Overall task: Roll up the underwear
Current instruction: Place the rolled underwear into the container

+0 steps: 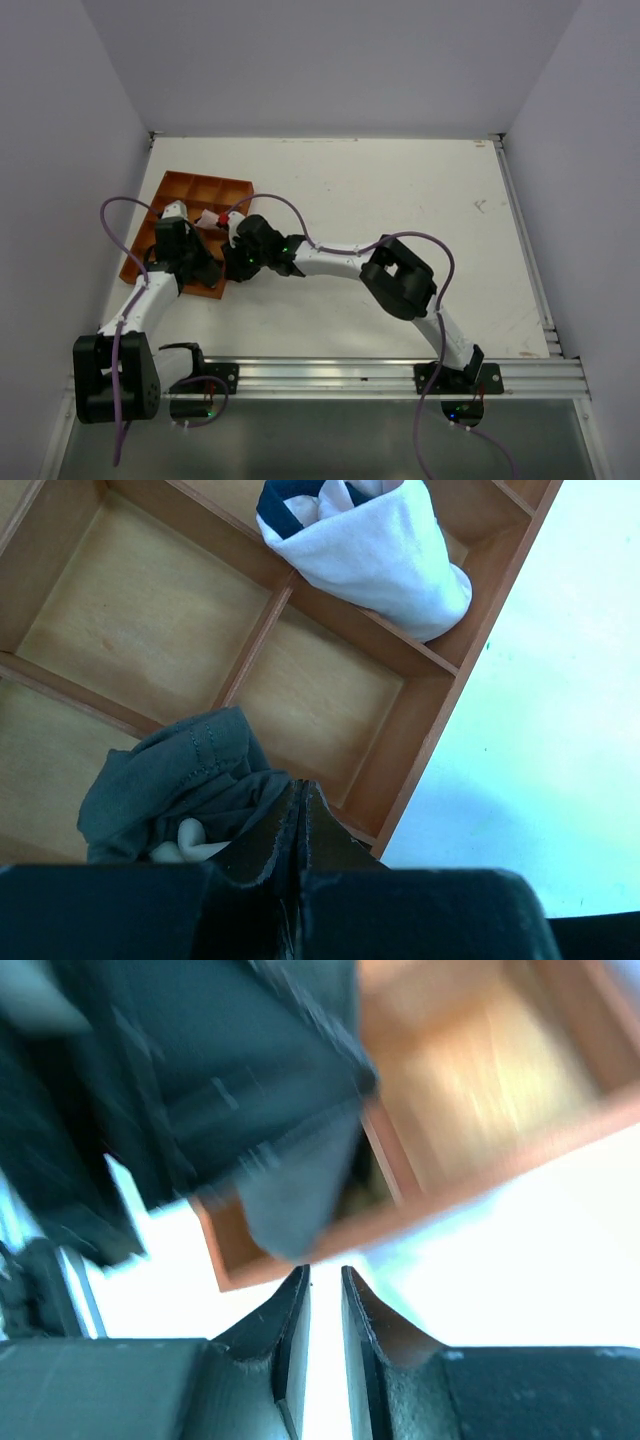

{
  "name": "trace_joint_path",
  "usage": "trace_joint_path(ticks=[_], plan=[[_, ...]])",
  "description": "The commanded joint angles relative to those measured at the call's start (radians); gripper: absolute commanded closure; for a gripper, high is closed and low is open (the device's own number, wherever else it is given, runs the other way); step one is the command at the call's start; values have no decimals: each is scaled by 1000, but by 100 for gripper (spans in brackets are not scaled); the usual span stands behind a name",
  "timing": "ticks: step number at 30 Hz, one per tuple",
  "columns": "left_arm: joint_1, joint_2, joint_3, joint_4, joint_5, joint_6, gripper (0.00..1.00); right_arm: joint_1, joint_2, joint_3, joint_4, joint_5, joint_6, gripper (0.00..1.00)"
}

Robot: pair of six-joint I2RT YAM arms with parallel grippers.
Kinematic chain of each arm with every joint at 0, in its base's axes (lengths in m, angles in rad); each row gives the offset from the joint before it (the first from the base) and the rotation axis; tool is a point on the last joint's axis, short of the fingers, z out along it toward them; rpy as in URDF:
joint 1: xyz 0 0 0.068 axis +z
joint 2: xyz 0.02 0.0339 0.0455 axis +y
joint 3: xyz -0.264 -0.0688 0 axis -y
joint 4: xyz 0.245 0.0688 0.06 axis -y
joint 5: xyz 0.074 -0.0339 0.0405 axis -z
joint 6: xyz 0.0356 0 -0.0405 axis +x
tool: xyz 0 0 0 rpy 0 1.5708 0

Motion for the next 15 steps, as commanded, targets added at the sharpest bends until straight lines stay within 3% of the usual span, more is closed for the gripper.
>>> trace_joint_path(ticks=[1, 8, 15], plan=[[4, 23, -36, -23, -43, 5, 100, 7, -58, -71, -65, 41, -2, 77], [4, 20, -55, -12, -32, 5, 100, 12, -81, -67, -48, 47, -12, 83], [4, 20, -69, 0, -22, -9, 100, 20, -116, -56, -7, 88, -9, 97]])
